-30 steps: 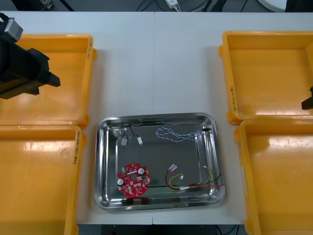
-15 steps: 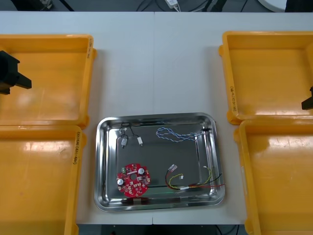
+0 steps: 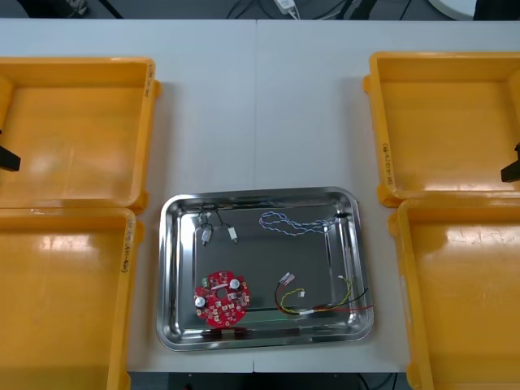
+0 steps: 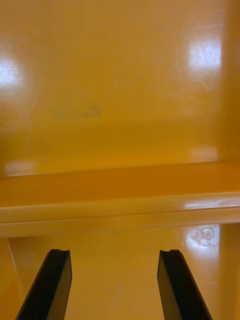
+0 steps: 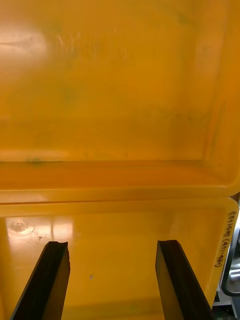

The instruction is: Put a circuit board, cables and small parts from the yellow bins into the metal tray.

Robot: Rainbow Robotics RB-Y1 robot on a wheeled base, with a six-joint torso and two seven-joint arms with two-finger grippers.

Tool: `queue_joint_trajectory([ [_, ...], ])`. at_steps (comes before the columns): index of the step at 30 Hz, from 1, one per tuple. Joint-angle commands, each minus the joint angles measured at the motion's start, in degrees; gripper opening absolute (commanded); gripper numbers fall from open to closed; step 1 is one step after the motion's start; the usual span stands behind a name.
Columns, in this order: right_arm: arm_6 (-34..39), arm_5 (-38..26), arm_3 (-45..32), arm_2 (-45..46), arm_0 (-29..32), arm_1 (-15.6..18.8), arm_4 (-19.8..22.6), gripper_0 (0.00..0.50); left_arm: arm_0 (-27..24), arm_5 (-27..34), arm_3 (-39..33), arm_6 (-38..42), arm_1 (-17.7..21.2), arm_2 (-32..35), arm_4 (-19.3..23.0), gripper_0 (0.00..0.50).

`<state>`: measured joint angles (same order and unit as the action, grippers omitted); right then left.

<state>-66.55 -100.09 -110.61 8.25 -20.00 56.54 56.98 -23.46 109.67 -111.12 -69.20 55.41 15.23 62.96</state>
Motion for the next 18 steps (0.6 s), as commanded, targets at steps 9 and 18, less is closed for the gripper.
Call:
queue_joint_trajectory([
  [9,2.0,0.0,-0.4,1.9,0.2,1.6,0.0,0.5,5.3,0.3,-0.2,-5.5,3.6,4.3,0.8,0.5],
  [18,2.0,0.0,-0.4,1.9,0.2,1.6,0.0,0.5,5.9,0.3,2.1,-9.5,3.7,4.7,0.6,0.5],
])
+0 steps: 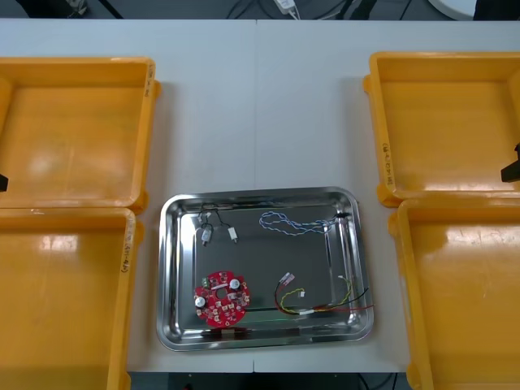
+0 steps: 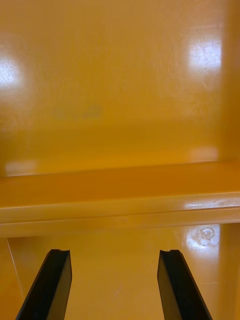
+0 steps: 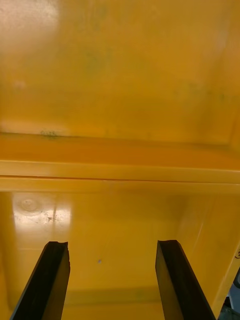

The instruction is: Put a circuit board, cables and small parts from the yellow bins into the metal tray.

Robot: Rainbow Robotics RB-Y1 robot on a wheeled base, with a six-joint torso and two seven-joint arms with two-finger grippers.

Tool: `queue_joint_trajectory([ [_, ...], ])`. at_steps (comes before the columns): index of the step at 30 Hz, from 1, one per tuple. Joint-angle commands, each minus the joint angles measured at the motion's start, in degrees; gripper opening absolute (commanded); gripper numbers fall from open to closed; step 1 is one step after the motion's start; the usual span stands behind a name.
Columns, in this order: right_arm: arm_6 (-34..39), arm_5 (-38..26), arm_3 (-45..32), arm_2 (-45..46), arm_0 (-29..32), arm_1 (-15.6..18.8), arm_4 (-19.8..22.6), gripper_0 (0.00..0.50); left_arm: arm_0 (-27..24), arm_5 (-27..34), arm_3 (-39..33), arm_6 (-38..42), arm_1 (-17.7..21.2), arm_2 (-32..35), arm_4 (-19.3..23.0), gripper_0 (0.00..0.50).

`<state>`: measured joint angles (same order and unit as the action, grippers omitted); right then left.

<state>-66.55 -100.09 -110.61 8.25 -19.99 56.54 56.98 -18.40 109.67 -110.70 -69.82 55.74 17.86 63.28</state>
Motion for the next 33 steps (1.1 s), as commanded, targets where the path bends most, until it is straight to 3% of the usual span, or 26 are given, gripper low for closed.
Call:
queue_joint_trajectory([
  [1,2.0,0.0,-0.4,1.9,0.2,1.6,0.0,0.5,0.7,0.3,2.4,-9.7,3.3,2.3,0.3,0.5],
  [33,2.0,0.0,-0.4,1.9,0.2,1.6,0.0,0.5,0.8,0.3,3.4,-11.4,4.1,2.5,0.4,0.5],
])
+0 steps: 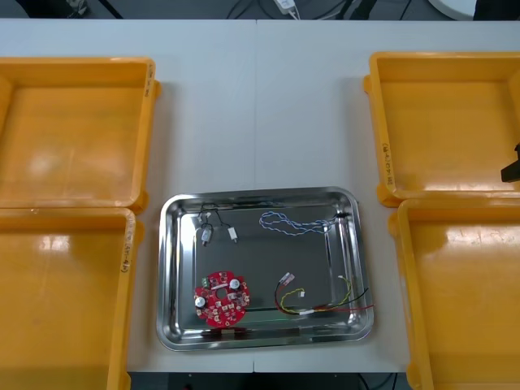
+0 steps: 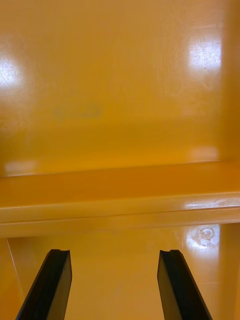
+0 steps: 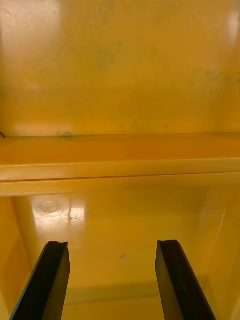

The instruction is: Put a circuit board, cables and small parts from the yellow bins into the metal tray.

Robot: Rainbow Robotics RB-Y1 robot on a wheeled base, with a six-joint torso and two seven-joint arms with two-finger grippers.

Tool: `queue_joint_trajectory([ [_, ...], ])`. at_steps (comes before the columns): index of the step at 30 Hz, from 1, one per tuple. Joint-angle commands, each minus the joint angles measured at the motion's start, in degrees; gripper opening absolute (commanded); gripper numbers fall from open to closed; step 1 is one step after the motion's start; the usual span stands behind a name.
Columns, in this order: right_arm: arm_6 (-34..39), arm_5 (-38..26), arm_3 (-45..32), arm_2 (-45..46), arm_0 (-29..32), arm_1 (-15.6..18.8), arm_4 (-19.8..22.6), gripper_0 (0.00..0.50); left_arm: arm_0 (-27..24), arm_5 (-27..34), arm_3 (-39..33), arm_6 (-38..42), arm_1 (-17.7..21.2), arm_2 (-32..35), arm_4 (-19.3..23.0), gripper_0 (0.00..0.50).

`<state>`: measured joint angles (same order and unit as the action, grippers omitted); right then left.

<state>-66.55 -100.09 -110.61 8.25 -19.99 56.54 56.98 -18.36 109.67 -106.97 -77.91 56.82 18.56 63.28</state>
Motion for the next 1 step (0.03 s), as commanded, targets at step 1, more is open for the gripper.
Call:
queue_joint_trajectory([
  [1,2.0,0.0,-0.4,1.9,0.2,1.6,0.0,0.5,0.8,0.3,-0.3,-3.2,3.0,1.8,0.4,0.5],
])
